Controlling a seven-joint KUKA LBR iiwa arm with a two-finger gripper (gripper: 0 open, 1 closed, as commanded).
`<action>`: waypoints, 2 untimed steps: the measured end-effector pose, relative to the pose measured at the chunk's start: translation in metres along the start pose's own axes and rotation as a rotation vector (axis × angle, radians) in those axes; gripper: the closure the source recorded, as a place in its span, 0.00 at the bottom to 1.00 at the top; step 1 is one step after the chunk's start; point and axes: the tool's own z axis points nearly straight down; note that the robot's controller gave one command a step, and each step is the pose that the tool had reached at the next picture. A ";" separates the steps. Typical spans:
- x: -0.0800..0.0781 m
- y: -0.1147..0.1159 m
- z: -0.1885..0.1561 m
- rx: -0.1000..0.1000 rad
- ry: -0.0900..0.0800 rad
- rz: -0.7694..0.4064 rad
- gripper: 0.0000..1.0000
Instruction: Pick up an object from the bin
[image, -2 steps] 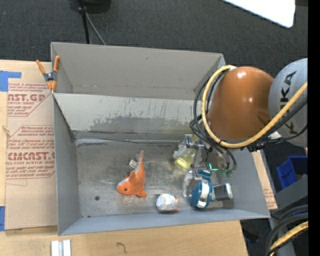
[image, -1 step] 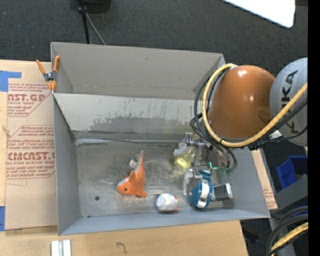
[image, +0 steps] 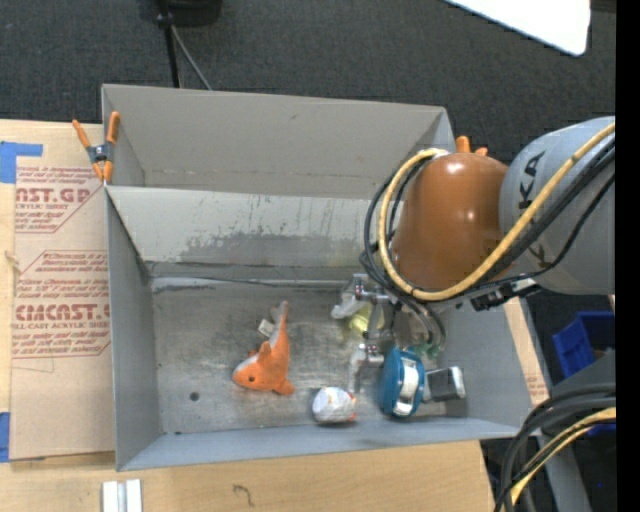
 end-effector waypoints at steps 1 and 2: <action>-0.006 0.037 0.057 0.001 0.007 -0.028 0.00; 0.007 0.046 0.070 0.000 0.012 0.074 0.00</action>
Offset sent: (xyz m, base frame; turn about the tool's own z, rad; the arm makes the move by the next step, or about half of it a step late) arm -0.0116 0.0408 -0.0720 0.1165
